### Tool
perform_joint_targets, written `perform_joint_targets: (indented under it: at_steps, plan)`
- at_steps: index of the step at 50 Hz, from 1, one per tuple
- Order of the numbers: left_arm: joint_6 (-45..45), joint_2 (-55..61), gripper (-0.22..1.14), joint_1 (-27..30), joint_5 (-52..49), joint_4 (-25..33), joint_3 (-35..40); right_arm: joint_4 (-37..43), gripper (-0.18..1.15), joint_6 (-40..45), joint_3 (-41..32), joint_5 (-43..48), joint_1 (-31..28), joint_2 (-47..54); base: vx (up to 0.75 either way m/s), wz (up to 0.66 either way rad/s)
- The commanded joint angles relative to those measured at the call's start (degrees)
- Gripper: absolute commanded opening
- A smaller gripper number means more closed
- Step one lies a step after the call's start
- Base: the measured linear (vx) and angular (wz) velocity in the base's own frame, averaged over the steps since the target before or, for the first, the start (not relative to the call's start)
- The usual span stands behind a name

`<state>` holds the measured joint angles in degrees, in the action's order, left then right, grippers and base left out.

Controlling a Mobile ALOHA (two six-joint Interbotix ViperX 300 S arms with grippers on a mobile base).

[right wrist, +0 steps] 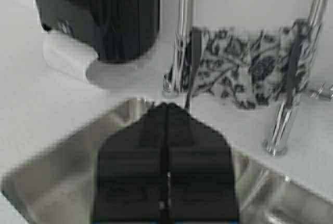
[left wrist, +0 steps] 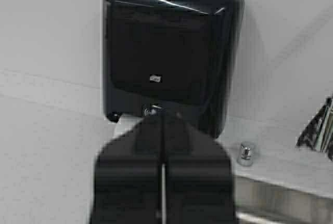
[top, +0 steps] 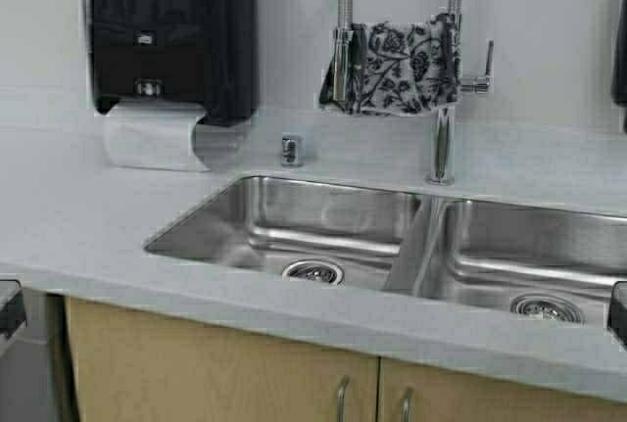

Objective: Get the cloth and wipe up the spill under the wine glass

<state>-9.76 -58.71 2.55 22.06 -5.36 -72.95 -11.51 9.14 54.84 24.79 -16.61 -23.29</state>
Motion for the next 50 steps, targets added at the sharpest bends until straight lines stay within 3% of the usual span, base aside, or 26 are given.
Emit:
perform_joint_targets:
  at_steps: [1, 11, 27, 38, 50]
  plan:
    - [0.09, -0.79, 0.03, -0.09, -0.09, -0.09, 0.44, -0.09, 0.07, 0.09, -0.09, 6.15, -0.62, 7.56, 0.24, -0.06]
    - [0.26, -2.99, 0.03, -0.09, -0.44, -0.09, -0.26, -0.09, 0.19, 0.18, -0.79, 14.77, -4.31, 15.82, 0.23, -0.05]
    - [0.35, -3.60, 0.03, -0.09, -1.41, 0.09, -0.70, -0.09, 0.58, 0.53, -4.22, 18.63, -8.44, 23.55, 0.21, -0.05]
    - [0.35, -3.69, 0.03, -0.09, -1.85, 0.26, -0.70, -0.09, 0.94, 0.70, -6.15, 22.76, -8.53, 28.48, 0.16, -0.02]
    - [0.44, -3.69, 0.03, -0.09, -1.85, 0.26, -0.70, -0.09, 0.95, 0.70, -9.58, 23.47, -8.53, 33.93, 0.11, 0.00]
